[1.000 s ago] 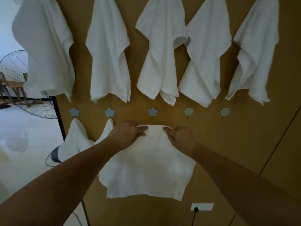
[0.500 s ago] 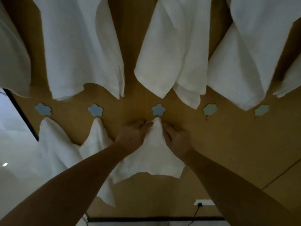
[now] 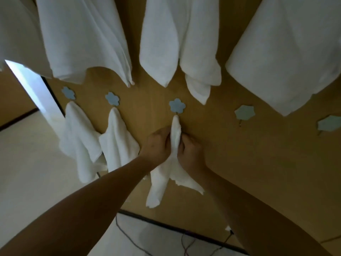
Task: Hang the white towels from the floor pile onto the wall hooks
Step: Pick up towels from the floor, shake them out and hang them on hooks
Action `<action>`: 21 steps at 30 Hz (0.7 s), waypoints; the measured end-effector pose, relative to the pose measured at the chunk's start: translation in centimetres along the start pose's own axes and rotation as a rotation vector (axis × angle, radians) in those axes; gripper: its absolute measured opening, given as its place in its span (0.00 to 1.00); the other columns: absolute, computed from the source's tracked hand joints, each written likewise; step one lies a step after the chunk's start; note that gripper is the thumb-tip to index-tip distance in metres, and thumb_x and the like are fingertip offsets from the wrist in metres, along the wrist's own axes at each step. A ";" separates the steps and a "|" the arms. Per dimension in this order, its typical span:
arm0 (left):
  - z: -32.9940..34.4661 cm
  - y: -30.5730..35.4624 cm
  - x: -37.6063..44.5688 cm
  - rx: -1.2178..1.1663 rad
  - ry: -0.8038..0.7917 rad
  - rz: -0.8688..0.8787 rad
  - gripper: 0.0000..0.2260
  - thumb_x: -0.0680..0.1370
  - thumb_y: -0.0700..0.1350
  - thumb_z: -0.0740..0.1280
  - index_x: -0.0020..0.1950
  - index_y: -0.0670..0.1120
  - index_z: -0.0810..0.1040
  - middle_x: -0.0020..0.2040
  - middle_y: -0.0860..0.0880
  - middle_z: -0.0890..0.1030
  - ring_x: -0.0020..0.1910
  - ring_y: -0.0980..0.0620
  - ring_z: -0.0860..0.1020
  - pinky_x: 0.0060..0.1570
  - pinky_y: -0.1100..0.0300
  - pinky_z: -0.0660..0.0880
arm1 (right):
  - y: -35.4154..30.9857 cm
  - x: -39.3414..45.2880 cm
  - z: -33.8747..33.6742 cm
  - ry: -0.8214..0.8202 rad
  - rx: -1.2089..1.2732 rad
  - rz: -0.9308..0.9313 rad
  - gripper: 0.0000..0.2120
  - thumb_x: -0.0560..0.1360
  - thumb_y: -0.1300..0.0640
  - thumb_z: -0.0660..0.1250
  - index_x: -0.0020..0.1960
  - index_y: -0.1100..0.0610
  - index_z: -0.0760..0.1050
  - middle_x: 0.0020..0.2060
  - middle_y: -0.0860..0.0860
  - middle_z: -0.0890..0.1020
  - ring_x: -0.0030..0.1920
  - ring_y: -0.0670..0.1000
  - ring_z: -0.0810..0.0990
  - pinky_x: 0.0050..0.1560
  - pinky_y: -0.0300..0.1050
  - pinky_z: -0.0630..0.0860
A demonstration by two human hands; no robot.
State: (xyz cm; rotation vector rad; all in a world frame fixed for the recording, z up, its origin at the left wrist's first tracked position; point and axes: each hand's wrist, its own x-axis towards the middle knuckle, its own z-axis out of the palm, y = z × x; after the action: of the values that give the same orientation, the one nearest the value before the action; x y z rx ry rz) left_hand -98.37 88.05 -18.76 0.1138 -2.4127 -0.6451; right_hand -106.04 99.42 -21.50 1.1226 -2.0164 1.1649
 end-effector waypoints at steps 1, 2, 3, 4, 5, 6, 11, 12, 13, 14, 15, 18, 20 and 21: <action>0.4 0.5 -0.5 -0.037 -0.017 -0.092 0.20 0.77 0.49 0.54 0.59 0.40 0.77 0.45 0.43 0.82 0.40 0.45 0.80 0.38 0.58 0.73 | -0.2 -0.2 -0.3 -0.076 0.059 0.077 0.18 0.81 0.53 0.55 0.52 0.61 0.81 0.39 0.55 0.84 0.37 0.54 0.83 0.39 0.44 0.78; 0.7 0.8 -1.1 -0.040 -0.044 -0.173 0.19 0.78 0.46 0.55 0.64 0.41 0.74 0.47 0.42 0.82 0.43 0.45 0.81 0.40 0.55 0.75 | -0.2 -0.7 -0.6 -0.177 0.115 0.175 0.18 0.80 0.51 0.54 0.56 0.59 0.78 0.42 0.54 0.83 0.40 0.55 0.82 0.41 0.44 0.77; 0.8 0.9 -1.7 -0.011 -0.092 -0.241 0.20 0.78 0.43 0.56 0.70 0.42 0.69 0.51 0.42 0.82 0.46 0.44 0.81 0.43 0.52 0.77 | -0.3 -1.3 -0.9 -0.246 0.135 0.223 0.19 0.79 0.49 0.53 0.58 0.58 0.77 0.43 0.54 0.83 0.41 0.55 0.82 0.41 0.45 0.76; 0.9 0.7 -2.2 0.053 -0.167 -0.296 0.22 0.79 0.41 0.58 0.74 0.44 0.65 0.54 0.42 0.82 0.48 0.44 0.81 0.46 0.51 0.78 | -0.3 -2.0 -1.1 -0.273 0.131 0.211 0.22 0.79 0.48 0.52 0.60 0.59 0.76 0.44 0.54 0.83 0.41 0.54 0.82 0.41 0.45 0.76; 0.8 0.4 -2.9 0.153 -0.263 -0.343 0.24 0.79 0.42 0.59 0.76 0.45 0.62 0.56 0.42 0.81 0.50 0.43 0.80 0.47 0.51 0.78 | -0.3 -2.6 -1.5 -0.314 0.108 0.187 0.22 0.80 0.48 0.53 0.63 0.61 0.75 0.46 0.55 0.83 0.43 0.54 0.82 0.43 0.46 0.77; 0.6 0.2 -3.5 0.252 -0.358 -0.381 0.26 0.79 0.44 0.61 0.77 0.46 0.60 0.57 0.42 0.81 0.51 0.43 0.80 0.49 0.52 0.78 | -0.2 -3.1 -1.8 -0.353 0.087 0.162 0.21 0.80 0.51 0.55 0.66 0.61 0.73 0.49 0.56 0.83 0.45 0.53 0.82 0.46 0.46 0.77; -2.0 0.6 -7.4 0.311 -0.362 -0.507 0.26 0.78 0.48 0.63 0.76 0.50 0.62 0.65 0.45 0.76 0.62 0.45 0.75 0.55 0.55 0.74 | -1.5 -3.6 -2.6 -0.535 -0.136 0.214 0.11 0.78 0.55 0.63 0.59 0.56 0.73 0.52 0.52 0.79 0.50 0.50 0.77 0.48 0.41 0.74; -2.9 0.8 -8.2 0.329 -0.334 -0.507 0.26 0.78 0.48 0.63 0.76 0.50 0.63 0.67 0.45 0.75 0.65 0.45 0.73 0.58 0.54 0.73 | -2.4 -3.7 -2.7 -0.542 -0.145 0.206 0.10 0.78 0.54 0.63 0.57 0.56 0.73 0.52 0.53 0.78 0.51 0.51 0.77 0.49 0.42 0.73; -3.8 1.0 -9.1 0.352 -0.313 -0.504 0.26 0.78 0.49 0.63 0.76 0.49 0.63 0.68 0.45 0.74 0.66 0.45 0.72 0.60 0.53 0.72 | -3.4 -3.7 -2.7 -0.541 -0.146 0.187 0.10 0.78 0.54 0.64 0.57 0.56 0.73 0.53 0.53 0.77 0.52 0.52 0.76 0.51 0.44 0.74; -4.7 1.3 -9.8 0.375 -0.297 -0.502 0.26 0.78 0.49 0.63 0.75 0.49 0.64 0.68 0.45 0.73 0.66 0.45 0.72 0.61 0.52 0.72 | -4.3 -3.8 -2.8 -0.536 -0.144 0.168 0.12 0.77 0.53 0.65 0.59 0.56 0.73 0.54 0.54 0.77 0.54 0.53 0.76 0.53 0.46 0.74; -6.0 1.6 -11.0 0.401 -0.277 -0.506 0.25 0.78 0.50 0.63 0.75 0.49 0.65 0.67 0.45 0.74 0.65 0.45 0.73 0.61 0.51 0.73 | -5.7 -3.9 -2.7 -0.533 -0.138 0.142 0.14 0.77 0.53 0.65 0.61 0.56 0.73 0.55 0.54 0.77 0.56 0.54 0.76 0.55 0.47 0.74; -10.4 2.5 -15.1 0.480 -0.216 -0.523 0.23 0.78 0.52 0.63 0.73 0.49 0.68 0.65 0.45 0.75 0.62 0.44 0.74 0.57 0.48 0.75 | -10.5 -5.1 -2.2 -0.553 -0.102 0.020 0.15 0.77 0.53 0.64 0.63 0.54 0.72 0.54 0.54 0.77 0.55 0.55 0.76 0.53 0.47 0.73; -13.8 2.8 -18.8 0.549 -0.171 -0.563 0.22 0.78 0.52 0.63 0.72 0.50 0.69 0.64 0.45 0.76 0.61 0.44 0.74 0.57 0.47 0.75 | -14.6 -6.4 -1.6 -0.598 -0.072 -0.041 0.16 0.78 0.51 0.63 0.65 0.53 0.71 0.55 0.53 0.77 0.56 0.55 0.75 0.54 0.48 0.73; -15.6 3.1 -21.0 0.579 -0.150 -0.593 0.22 0.78 0.53 0.63 0.71 0.50 0.69 0.64 0.45 0.76 0.61 0.44 0.74 0.57 0.47 0.75 | -16.9 -7.2 -1.2 -0.624 -0.056 -0.066 0.18 0.78 0.50 0.64 0.66 0.52 0.70 0.56 0.53 0.76 0.57 0.55 0.75 0.55 0.48 0.74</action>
State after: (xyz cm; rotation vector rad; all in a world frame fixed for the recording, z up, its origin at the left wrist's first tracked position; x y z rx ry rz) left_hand -72.09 89.07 -18.36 1.0805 -2.6469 -0.1734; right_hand -87.80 98.59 -19.40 1.6592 -2.4138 0.7711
